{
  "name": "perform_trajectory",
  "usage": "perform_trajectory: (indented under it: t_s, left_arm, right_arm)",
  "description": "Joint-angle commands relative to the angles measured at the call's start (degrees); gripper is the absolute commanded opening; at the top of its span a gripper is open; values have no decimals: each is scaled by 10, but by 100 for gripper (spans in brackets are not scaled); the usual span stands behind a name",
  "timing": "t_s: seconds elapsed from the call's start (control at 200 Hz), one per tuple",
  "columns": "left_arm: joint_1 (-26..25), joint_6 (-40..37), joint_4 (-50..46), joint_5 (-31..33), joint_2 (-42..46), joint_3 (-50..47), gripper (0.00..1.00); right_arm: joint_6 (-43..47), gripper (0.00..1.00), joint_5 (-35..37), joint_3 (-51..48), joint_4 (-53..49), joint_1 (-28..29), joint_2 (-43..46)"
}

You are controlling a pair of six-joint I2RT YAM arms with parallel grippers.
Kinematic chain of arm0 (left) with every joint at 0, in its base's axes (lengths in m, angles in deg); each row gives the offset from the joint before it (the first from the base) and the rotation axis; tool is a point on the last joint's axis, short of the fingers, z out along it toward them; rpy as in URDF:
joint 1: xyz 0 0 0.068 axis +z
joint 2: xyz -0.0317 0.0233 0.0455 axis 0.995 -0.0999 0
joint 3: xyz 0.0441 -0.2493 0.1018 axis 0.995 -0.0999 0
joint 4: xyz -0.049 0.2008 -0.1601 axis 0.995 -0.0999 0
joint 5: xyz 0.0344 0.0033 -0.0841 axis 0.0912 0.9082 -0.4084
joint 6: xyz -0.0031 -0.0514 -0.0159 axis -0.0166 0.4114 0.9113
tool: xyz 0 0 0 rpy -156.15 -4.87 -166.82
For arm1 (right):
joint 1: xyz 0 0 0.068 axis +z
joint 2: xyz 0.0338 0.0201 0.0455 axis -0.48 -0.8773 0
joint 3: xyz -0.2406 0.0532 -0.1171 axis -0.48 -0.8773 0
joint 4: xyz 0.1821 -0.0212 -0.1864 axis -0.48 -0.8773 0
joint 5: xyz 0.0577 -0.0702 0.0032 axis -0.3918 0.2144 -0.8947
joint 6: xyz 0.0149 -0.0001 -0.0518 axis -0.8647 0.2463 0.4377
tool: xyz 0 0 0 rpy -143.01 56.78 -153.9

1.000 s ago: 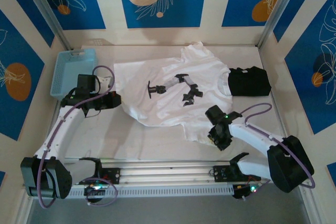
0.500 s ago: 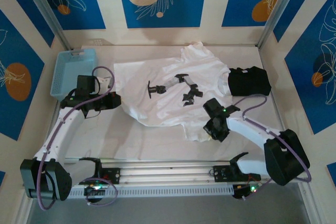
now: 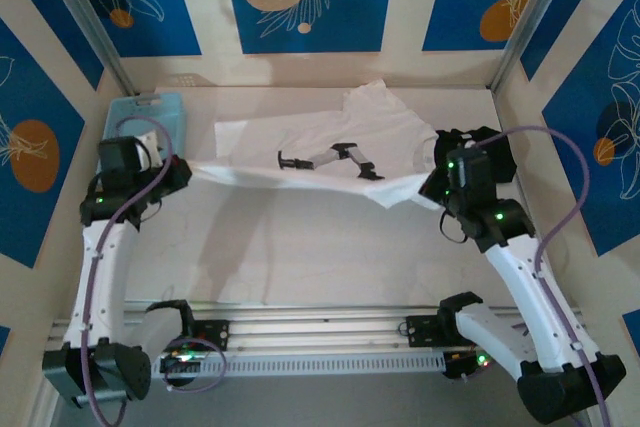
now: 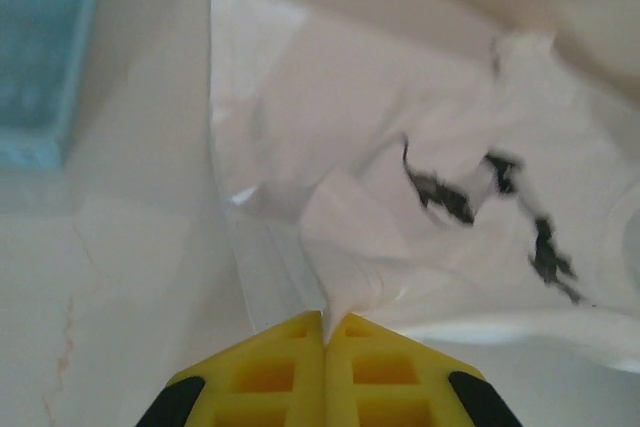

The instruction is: Fold the inside-out t-shirt

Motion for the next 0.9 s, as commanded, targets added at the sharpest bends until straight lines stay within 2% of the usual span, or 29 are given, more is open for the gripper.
perform_trajectory:
  t_s: [0.0, 0.1, 0.225, 0.305, 0.45, 0.625, 0.895]
  left_arm:
    - [7, 54, 22, 4, 37, 100, 0]
    - [7, 57, 15, 16, 64, 189, 0]
    - [8, 64, 44, -1, 86, 285, 0]
    - [8, 65, 20, -2, 66, 367, 0]
    - [7, 50, -32, 48, 6, 471, 0]
    - [7, 47, -19, 64, -84, 466, 0]
    - [0, 65, 115, 42, -202, 359, 0]
  right_arm:
    - [107, 0, 27, 84, 11, -20, 17]
    - [133, 0, 57, 160, 10, -35, 43]
    - [164, 0, 78, 270, 2, -43, 59]
    - [186, 0, 84, 357, -12, -43, 52]
    - [235, 0, 100, 458, 3, -43, 31]
    - [294, 0, 91, 484, 46, -43, -40]
    - [353, 0, 6, 445, 150, -74, -203]
